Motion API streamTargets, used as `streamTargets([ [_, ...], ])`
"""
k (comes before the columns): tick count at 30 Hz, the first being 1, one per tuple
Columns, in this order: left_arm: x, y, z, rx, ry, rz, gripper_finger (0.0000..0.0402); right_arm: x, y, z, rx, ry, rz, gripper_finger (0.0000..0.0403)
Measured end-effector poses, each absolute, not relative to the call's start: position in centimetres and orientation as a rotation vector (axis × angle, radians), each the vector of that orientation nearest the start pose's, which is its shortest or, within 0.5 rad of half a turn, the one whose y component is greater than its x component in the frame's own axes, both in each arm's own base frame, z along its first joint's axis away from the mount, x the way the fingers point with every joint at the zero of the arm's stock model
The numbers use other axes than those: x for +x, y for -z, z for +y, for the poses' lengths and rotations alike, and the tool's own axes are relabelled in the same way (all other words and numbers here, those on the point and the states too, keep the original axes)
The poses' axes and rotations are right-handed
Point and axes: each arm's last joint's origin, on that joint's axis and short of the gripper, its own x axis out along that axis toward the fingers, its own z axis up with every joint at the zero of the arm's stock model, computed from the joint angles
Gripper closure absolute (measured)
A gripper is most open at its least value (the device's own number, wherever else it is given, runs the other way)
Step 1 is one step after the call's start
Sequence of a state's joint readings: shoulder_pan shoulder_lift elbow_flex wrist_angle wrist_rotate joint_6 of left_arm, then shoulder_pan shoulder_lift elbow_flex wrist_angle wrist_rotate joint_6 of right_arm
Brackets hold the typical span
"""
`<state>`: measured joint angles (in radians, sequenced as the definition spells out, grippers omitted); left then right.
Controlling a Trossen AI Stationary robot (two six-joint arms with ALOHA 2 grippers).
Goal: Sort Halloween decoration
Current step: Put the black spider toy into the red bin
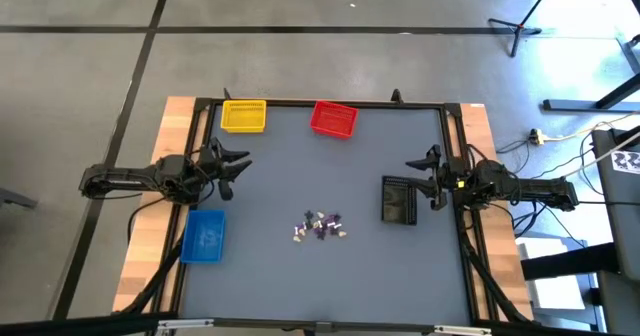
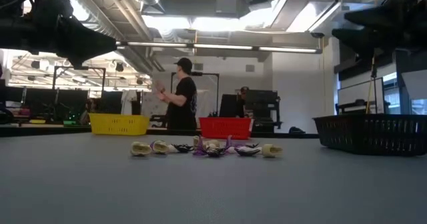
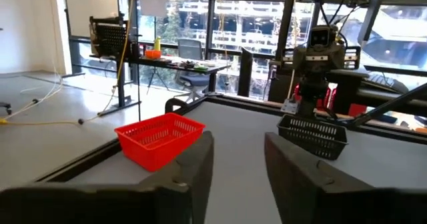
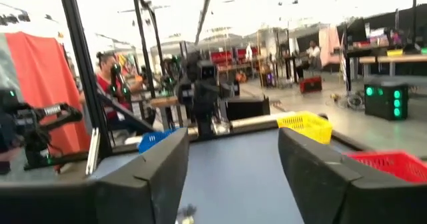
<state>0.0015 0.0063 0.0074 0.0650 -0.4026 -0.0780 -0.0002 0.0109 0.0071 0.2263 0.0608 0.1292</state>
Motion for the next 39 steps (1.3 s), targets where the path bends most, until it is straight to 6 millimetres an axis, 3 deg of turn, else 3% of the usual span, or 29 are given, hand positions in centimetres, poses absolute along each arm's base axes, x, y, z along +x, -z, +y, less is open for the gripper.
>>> streamTargets([
  [8,9.5,-17.2,1.1,-0.090,-0.401,-0.081,0.0260,9.6,-20.9,-0.2,0.134,0.045,-0.248,0.0167],
  [16,9.5,-17.2,1.1,-0.089,-0.401,-0.080,0.0259,12.3,-22.3,-0.2,0.128,0.047,-0.072,0.0167],
  [25,9.5,-17.2,1.1,-0.089,-0.401,-0.080,0.0259,18.0,-23.9,0.2,0.130,-0.072,0.148,0.0167],
  [39,9.5,-17.2,1.1,-0.089,-0.401,-0.080,0.0260,26.9,-22.8,0.7,0.116,-0.212,0.427,0.0167],
])
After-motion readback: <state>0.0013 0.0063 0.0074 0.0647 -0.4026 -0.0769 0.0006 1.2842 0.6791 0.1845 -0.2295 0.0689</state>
